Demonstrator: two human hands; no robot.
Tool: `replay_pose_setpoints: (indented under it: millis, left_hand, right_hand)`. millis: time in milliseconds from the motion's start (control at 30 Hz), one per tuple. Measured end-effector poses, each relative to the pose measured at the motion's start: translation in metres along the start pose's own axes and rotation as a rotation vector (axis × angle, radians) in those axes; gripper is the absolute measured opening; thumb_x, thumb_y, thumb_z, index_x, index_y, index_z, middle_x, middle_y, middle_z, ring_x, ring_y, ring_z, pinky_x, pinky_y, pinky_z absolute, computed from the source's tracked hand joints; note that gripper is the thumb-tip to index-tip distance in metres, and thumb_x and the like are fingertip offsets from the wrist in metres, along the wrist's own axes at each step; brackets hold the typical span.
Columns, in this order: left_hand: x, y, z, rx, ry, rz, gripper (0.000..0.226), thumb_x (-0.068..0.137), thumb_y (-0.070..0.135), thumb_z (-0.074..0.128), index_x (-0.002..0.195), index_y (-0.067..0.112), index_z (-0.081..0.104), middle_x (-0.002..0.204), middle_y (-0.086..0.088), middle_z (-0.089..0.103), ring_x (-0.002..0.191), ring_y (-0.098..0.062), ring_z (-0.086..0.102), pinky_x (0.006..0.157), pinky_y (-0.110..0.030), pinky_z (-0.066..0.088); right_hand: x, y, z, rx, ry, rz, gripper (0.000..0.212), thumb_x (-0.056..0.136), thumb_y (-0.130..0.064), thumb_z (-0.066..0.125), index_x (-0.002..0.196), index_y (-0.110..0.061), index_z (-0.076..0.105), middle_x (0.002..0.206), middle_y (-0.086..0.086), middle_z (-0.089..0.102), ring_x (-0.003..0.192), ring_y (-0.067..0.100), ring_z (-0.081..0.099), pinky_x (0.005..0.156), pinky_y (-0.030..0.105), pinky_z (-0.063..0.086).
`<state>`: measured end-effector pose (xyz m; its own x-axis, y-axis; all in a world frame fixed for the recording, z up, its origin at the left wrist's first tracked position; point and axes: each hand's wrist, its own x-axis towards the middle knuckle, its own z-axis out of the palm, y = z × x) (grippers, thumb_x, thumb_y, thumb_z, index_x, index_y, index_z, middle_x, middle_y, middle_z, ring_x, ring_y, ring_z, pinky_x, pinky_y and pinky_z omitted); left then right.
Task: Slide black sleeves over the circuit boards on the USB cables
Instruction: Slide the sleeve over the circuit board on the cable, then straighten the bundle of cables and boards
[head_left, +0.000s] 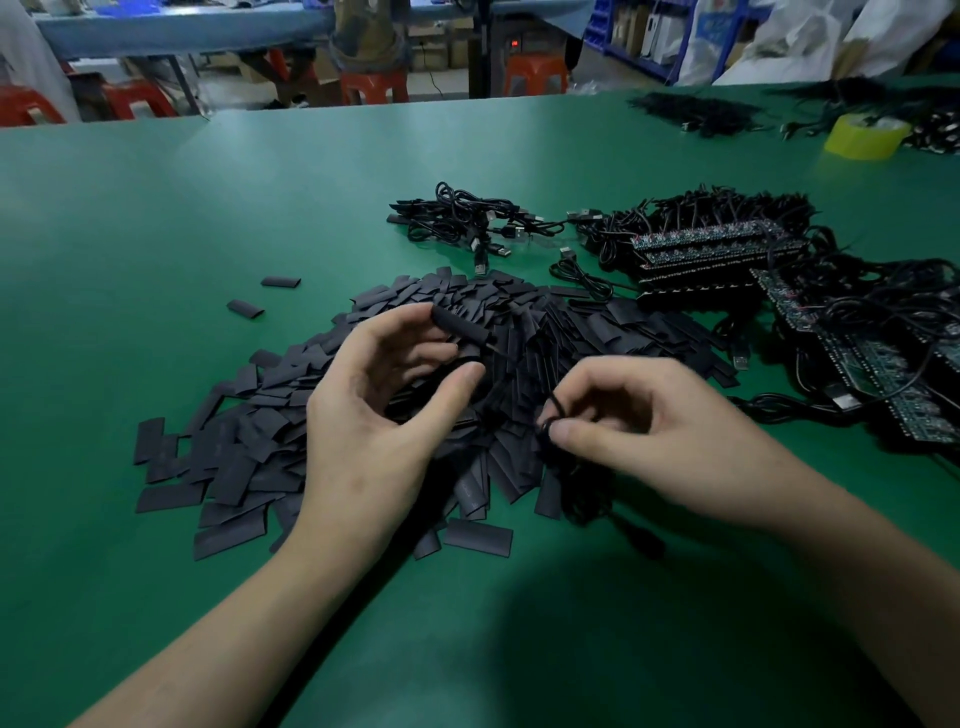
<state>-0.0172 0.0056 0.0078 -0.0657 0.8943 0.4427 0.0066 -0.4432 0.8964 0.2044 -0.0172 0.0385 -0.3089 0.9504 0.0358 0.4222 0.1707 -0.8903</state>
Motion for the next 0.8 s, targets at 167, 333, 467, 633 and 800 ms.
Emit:
replay_pose_setpoints:
  millis: [167, 333, 467, 633, 800]
  left_hand:
    - [-0.002, -0.003, 0.000, 0.060, -0.034, -0.006, 0.043, 0.089, 0.018, 0.074, 0.131, 0.016, 0.064, 0.121, 0.005, 0.074, 0.111, -0.018, 0.070, 0.100, -0.029, 0.054]
    - [-0.005, -0.004, 0.003, 0.267, -0.137, 0.053, 0.039, 0.090, 0.019, 0.073, 0.129, 0.020, 0.068, 0.115, 0.009, 0.074, 0.111, -0.012, 0.070, 0.099, -0.030, 0.054]
    - [-0.008, -0.002, 0.006, 0.459, -0.210, 0.217, 0.035, 0.090, 0.013, 0.074, 0.125, 0.017, 0.069, 0.116, 0.011, 0.070, 0.110, -0.002, 0.066, 0.098, -0.021, 0.051]
    - [-0.008, -0.004, 0.007, 0.526, -0.260, 0.291, 0.034, 0.089, 0.015, 0.073, 0.123, 0.018, 0.070, 0.119, 0.011, 0.069, 0.114, -0.002, 0.064, 0.100, -0.021, 0.049]
    - [-0.009, -0.005, 0.008, 0.538, -0.284, 0.291, 0.035, 0.089, 0.016, 0.072, 0.124, 0.019, 0.070, 0.121, 0.013, 0.068, 0.117, 0.000, 0.061, 0.101, -0.021, 0.049]
  right_hand:
    - [0.007, -0.014, -0.021, 0.263, 0.124, -0.013, 0.026, 0.088, -0.024, 0.065, 0.100, -0.002, 0.063, 0.092, 0.014, 0.078, 0.069, 0.028, 0.076, 0.064, 0.031, 0.062]
    - [0.069, -0.033, -0.055, -0.217, 0.265, 0.003, 0.008, 0.100, -0.027, 0.065, 0.100, -0.019, 0.068, 0.085, 0.000, 0.079, 0.062, 0.016, 0.072, 0.061, 0.037, 0.059]
    - [0.160, -0.045, -0.060, -0.528, 0.343, -0.044, 0.014, 0.100, -0.029, 0.065, 0.108, -0.019, 0.071, 0.097, -0.004, 0.075, 0.065, 0.013, 0.071, 0.064, 0.024, 0.055]
    - [0.265, -0.052, -0.042, -0.709, 0.376, -0.053, 0.013, 0.098, -0.022, 0.066, 0.105, -0.018, 0.075, 0.120, 0.005, 0.070, 0.094, 0.019, 0.059, 0.083, 0.029, 0.046]
    - [0.302, -0.055, -0.020, -0.827, 0.329, -0.062, 0.025, 0.100, -0.024, 0.064, 0.122, -0.015, 0.071, 0.133, 0.011, 0.065, 0.123, 0.030, 0.060, 0.102, 0.035, 0.048]
